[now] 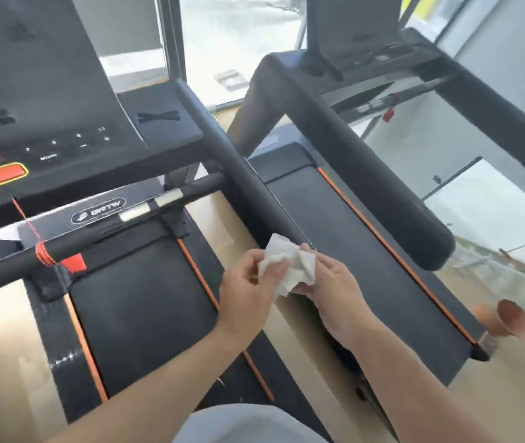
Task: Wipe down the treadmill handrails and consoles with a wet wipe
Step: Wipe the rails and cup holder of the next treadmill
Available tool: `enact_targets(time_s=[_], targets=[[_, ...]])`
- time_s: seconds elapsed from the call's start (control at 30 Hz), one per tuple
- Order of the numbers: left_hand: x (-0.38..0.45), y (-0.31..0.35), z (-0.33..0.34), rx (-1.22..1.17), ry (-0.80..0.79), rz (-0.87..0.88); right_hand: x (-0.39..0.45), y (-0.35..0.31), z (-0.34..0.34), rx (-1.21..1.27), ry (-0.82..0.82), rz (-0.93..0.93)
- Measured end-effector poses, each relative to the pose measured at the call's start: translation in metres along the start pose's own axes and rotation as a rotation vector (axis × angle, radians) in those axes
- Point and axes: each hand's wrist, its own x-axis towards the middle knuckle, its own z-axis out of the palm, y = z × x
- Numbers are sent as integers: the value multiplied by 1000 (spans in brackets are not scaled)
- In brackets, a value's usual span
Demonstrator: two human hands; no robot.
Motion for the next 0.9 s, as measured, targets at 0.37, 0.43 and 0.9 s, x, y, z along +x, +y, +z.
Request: enact_targets(time_s=[0.37, 0.43, 0.9], targets=[[-154, -54, 139, 110, -77, -54, -153, 87, -161, -27, 114, 64], [-180, -61, 158, 111, -74, -92, -174, 99, -181, 52, 159, 97], [-212, -55, 231, 73, -482, -261, -219, 120, -264, 16, 276, 57]])
